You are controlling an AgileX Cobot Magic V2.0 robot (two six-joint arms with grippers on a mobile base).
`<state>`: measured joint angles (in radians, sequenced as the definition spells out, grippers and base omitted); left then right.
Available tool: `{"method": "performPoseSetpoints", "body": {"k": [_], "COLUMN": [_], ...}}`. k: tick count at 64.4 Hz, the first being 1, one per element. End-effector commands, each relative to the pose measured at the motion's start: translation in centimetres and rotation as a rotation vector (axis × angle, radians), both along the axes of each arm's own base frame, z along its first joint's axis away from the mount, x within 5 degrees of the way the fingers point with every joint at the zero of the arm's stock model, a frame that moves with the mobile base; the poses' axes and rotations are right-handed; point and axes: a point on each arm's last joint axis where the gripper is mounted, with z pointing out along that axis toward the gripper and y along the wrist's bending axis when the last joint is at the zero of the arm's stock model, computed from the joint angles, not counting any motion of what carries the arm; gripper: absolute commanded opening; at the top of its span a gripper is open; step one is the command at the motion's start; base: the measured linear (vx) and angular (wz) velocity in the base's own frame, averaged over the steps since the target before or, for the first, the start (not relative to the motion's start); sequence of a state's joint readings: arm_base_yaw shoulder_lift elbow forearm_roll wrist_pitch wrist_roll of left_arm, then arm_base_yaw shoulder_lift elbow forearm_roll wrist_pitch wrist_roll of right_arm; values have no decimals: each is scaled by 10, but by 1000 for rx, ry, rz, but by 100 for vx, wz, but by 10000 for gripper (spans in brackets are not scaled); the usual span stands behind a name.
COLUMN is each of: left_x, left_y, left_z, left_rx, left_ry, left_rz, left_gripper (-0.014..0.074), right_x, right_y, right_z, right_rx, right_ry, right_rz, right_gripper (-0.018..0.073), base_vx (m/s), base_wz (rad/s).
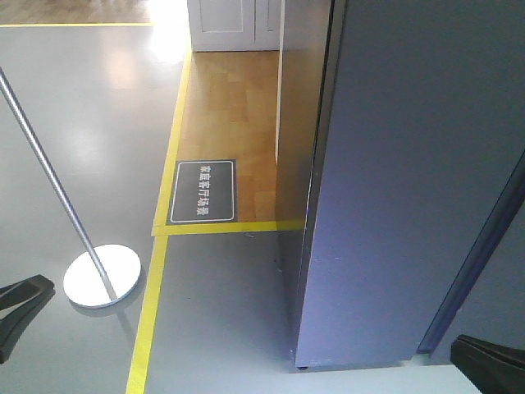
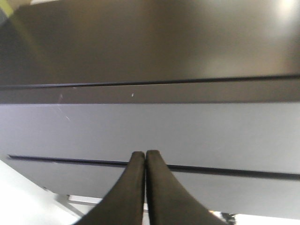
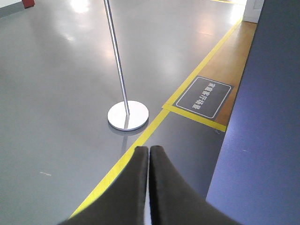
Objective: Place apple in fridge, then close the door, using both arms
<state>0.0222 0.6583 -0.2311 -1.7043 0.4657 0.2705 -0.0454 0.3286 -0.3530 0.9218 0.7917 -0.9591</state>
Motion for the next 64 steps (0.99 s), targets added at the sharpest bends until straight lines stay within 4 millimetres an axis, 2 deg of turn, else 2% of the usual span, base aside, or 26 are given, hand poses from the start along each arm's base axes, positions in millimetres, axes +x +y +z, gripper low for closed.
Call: {"method": "performPoseSetpoints", "body": {"k": [1, 15, 38, 44, 52, 64], "left_x": [2, 2, 3, 1, 1, 1], "left_y": [-1, -1, 5, 6, 8, 9], "left_z": [12, 12, 3, -1, -4, -4], "left_rx": [-71, 116, 885, 1015, 1113, 1119], "left_ry": [-33, -126, -354, -365, -363, -358], "left_rz": [3, -44, -201, -268, -302, -291], "left_gripper": [-6, -6, -6, -6, -6, -6], "right_x": [2, 2, 2, 2, 2, 2], "right_y": [-1, -1, -1, -1, -1, -1], "right_z": [12, 12, 12, 12, 12, 12], "right_rx": [34, 34, 33, 33, 33, 33], "right_ry": [-47, -47, -48, -48, -48, -48], "right_rz": [-25, -25, -24, -24, -24, -24], "right_gripper": [-6, -6, -6, -6, -6, -6], "base_vx": [0, 0, 0, 0, 0, 0], "base_wz": [0, 0, 0, 0, 0, 0]}}
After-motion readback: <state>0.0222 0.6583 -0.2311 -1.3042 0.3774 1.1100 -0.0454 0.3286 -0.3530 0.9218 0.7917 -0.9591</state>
